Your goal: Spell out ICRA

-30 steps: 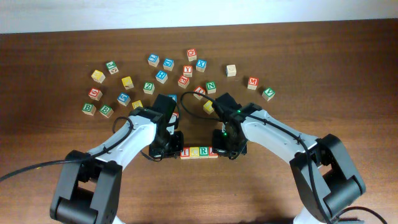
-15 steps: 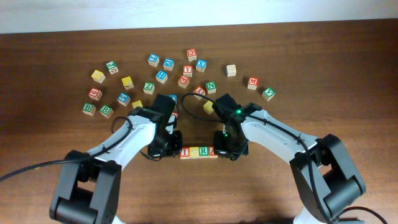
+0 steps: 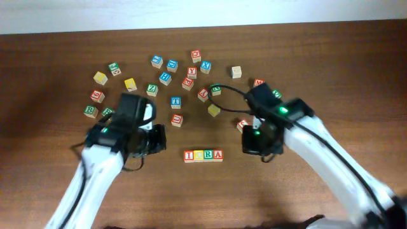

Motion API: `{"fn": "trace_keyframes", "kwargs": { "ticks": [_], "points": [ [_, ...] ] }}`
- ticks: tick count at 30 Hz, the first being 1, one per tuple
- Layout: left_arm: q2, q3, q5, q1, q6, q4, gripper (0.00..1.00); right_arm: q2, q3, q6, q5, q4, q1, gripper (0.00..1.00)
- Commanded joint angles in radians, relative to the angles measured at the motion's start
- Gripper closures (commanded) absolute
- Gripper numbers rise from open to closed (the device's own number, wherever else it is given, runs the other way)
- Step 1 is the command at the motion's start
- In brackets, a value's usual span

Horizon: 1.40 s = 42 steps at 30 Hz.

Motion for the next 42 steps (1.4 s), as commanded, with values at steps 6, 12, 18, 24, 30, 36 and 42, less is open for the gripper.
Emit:
{"fn": "trace_keyframes", "kwargs": {
  "ticks": [6,12,18,24,30,36,42],
  "points": [
    [-0.187,0.000,-0.196,0.003,0.016,0.011,0.01,-0.407,0.017,0.127,0.309,-0.053,0.314,0.55],
    [-0.181,0.000,-0.196,0.003,0.016,0.013,0.01,-0.415,0.017,0.150,0.377,-0.066,0.387,0.02],
    [-0.181,0.000,-0.196,0.003,0.016,0.013,0.01,-0.318,0.017,0.150,0.377,-0.066,0.387,0.02],
    [-0.181,0.000,-0.196,0.003,0.016,0.013,0.00,-0.243,0.016,0.150,0.369,-0.063,0.386,0.02],
    [-0.181,0.000,-0.196,0.003,0.016,0.013,0.01,-0.346,-0.140,-0.055,0.210,0.292,0.264,0.02],
    [-0.181,0.000,-0.196,0.003,0.016,0.013,0.01,-0.614,-0.441,-0.125,-0.003,0.568,-0.070,0.02],
    [-0.181,0.000,-0.196,0.003,0.016,0.013,0.01,-0.966,-0.637,-0.358,-0.003,0.681,-0.185,0.02]
  ]
}}
